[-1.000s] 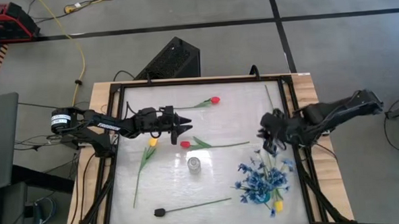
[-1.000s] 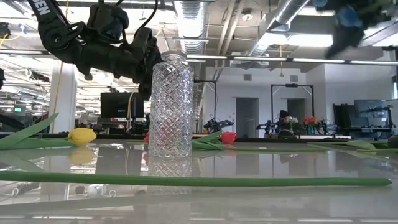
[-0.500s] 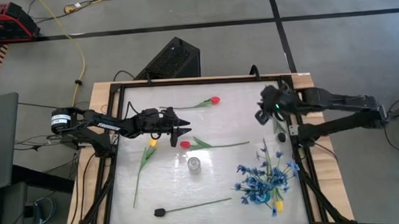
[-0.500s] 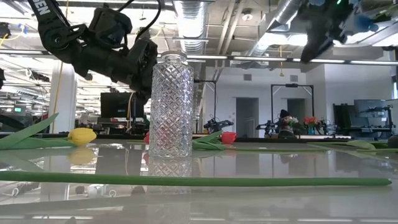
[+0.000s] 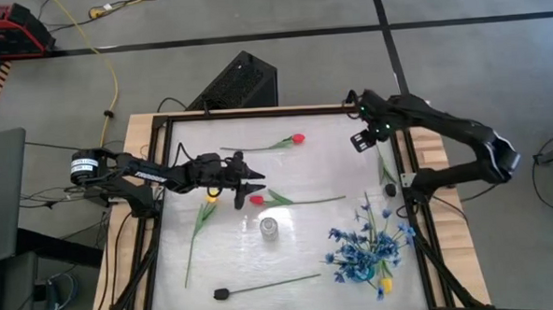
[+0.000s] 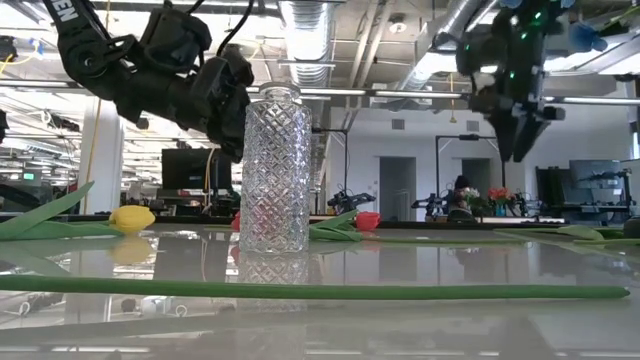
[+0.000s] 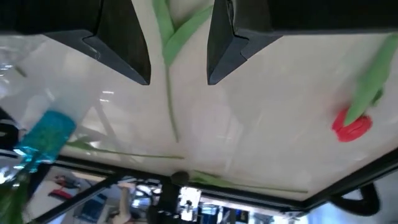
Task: Sort flowers into vase by color
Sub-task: Put the top black flower into the blue vase
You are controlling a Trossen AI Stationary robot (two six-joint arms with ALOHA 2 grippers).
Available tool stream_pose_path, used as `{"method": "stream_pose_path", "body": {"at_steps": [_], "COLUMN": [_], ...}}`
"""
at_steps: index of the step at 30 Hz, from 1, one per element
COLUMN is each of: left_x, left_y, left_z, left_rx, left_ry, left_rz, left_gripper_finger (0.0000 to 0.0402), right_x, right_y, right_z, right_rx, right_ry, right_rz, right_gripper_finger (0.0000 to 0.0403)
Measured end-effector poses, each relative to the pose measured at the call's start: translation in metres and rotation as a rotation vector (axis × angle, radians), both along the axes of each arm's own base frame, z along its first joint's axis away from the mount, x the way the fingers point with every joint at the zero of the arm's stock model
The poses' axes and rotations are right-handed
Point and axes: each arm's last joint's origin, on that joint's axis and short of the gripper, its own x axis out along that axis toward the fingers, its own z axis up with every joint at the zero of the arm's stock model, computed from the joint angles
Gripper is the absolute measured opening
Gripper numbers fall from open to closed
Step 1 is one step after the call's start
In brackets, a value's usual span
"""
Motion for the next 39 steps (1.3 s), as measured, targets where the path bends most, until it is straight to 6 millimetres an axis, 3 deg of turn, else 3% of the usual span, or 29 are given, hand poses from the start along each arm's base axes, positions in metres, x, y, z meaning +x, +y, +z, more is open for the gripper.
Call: {"method": "stream_pose_path", "body": {"at_steps": [6, 16, 22, 32, 39], "left_x": [0.001, 0.001, 0.001, 0.001, 0.001], "left_y": [-0.003, -0.004, -0.004, -0.004, -0.004], "left_z": [0.003, 0.002, 0.002, 0.002, 0.002], "left_rx": [0.020, 0.016, 0.033, 0.034, 0.035], "left_ry": [-0.031, -0.022, -0.017, -0.019, -0.024], "left_rz": [-0.033, -0.042, -0.046, -0.046, -0.046], "left_gripper_finger": [0.0145, 0.0145, 0.0145, 0.0145, 0.0145], "right_x": [0.003, -0.015, -0.011, -0.008, -0.011], "right_y": [-0.027, -0.074, -0.077, -0.073, -0.051], "right_z": [-0.022, -0.079, -0.095, -0.097, -0.118], "right_rx": [0.046, 0.265, 0.311, 0.290, 0.298], "right_ry": [0.071, 0.147, 0.178, 0.255, 0.373], "right_rz": [-0.011, -0.130, -0.085, -0.097, -0.047], "right_gripper_finger": [0.0206, 0.0204, 0.0203, 0.0191, 0.0175]}}
